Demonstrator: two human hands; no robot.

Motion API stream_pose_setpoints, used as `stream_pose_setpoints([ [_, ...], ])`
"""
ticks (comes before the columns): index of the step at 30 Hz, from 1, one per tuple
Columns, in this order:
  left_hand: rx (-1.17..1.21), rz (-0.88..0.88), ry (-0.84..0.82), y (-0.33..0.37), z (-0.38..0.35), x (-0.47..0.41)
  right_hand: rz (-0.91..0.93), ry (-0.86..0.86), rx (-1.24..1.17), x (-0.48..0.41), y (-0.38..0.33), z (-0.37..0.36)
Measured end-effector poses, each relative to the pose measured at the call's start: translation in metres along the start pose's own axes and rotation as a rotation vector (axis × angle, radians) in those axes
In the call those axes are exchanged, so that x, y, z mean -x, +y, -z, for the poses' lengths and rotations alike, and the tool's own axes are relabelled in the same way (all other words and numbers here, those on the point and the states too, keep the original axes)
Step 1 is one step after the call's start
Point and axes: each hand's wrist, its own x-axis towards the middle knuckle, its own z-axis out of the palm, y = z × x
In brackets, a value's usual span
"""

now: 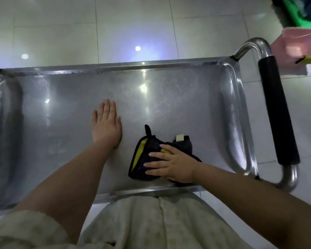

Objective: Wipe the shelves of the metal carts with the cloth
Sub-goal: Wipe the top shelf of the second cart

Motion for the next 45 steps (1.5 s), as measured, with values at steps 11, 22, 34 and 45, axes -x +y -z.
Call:
stream_pose_setpoints([
  [11,-0.036,-0.412,-0.057,0.087,-0.007,0.001,0.013,0.026,0.036,0.004,-0.004,0.001],
  [22,-0.031,-0.502,-0.004,0.077,-0.026,-0.002,0.134,0.017,0.01,0.025,0.089,0.017],
  [34,-0.039,-0.468,0.003,0.084,-0.031,-0.013,-0.723,0.181,0.024,-0.031,0.251,0.048],
  [45,-0.03,-0.447,0.007,0.081,-0.028,-0.005,-0.037,0.006,-0.003,0.123,0.024,-0.009],
])
